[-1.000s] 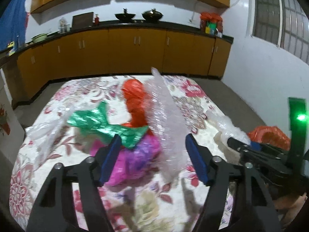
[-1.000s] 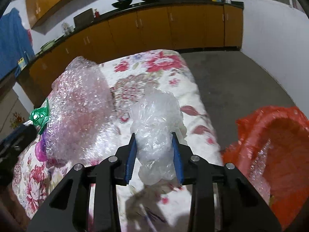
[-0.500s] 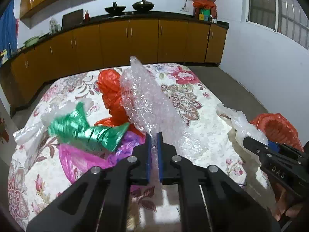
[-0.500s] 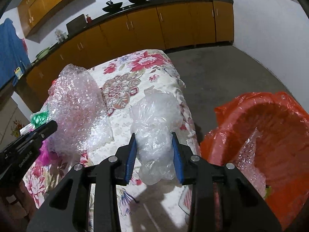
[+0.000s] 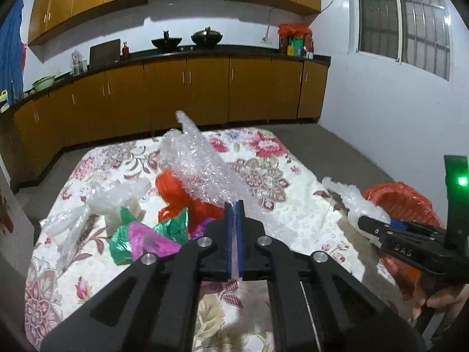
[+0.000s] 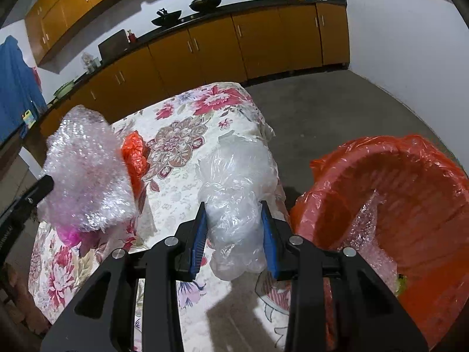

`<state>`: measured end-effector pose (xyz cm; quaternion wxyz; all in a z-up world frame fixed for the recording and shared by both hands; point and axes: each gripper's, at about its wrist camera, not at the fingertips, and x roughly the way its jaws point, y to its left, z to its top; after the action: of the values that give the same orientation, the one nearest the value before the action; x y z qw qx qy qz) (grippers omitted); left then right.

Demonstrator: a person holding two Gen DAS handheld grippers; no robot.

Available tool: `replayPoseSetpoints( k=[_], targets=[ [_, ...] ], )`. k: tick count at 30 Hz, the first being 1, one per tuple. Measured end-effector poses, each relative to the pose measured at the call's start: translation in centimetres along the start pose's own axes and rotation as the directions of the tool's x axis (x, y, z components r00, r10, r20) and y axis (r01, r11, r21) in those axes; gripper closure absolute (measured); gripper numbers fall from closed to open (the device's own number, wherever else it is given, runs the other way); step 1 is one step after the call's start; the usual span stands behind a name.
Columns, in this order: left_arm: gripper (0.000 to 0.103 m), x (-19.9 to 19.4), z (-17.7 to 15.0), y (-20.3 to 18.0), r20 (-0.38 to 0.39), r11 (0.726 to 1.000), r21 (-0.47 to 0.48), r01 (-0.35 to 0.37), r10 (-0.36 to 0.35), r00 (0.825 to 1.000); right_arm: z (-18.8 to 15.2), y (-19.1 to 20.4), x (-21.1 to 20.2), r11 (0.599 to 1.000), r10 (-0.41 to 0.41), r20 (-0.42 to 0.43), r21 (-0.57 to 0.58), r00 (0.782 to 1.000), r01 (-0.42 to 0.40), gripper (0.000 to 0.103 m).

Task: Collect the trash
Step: 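Carry clear bag toward wastebasket with right tool while left tool grasps bubble wrap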

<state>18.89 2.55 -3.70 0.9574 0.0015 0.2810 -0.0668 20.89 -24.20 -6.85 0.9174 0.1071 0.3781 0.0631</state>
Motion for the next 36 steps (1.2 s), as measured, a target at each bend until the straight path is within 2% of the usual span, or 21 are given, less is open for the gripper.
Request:
replayPoseSetpoints(
  k=[7, 15, 26, 36],
  targets=[
    [0.099, -2.5, 0.7, -1.4, 0.05, 0.999, 0.024, 0.047, -0.048, 0.998, -0.2, -0.4, -1.8, 1.0, 0.0, 0.022, 0.007, 1.0, 0.0, 0.068],
    [0.099, -4.4, 1.0, -4.4, 0.071, 0.991, 0.056, 0.124, -0.128, 0.989, -0.4, -2.1, -5.2, 0.999, -0.03, 0.067, 0.034, 0.997, 0.028, 0.069],
    [0.099, -5.1, 0.8, -9.6, 0.067, 0.969, 0.116, 0.216, -0.225, 0.972, -1.4, -6.9, -9.7, 0.987, -0.119, 0.109, 0.122, 0.987, 0.106, 0.069],
    [0.099, -4.4, 0.6, -15.2, 0.038, 0.935, 0.173, 0.31, -0.321, 0.946, -2.6, -10.7, -12.6, 0.969, -0.185, 0.133, 0.191, 0.974, 0.158, 0.069]
  ],
)
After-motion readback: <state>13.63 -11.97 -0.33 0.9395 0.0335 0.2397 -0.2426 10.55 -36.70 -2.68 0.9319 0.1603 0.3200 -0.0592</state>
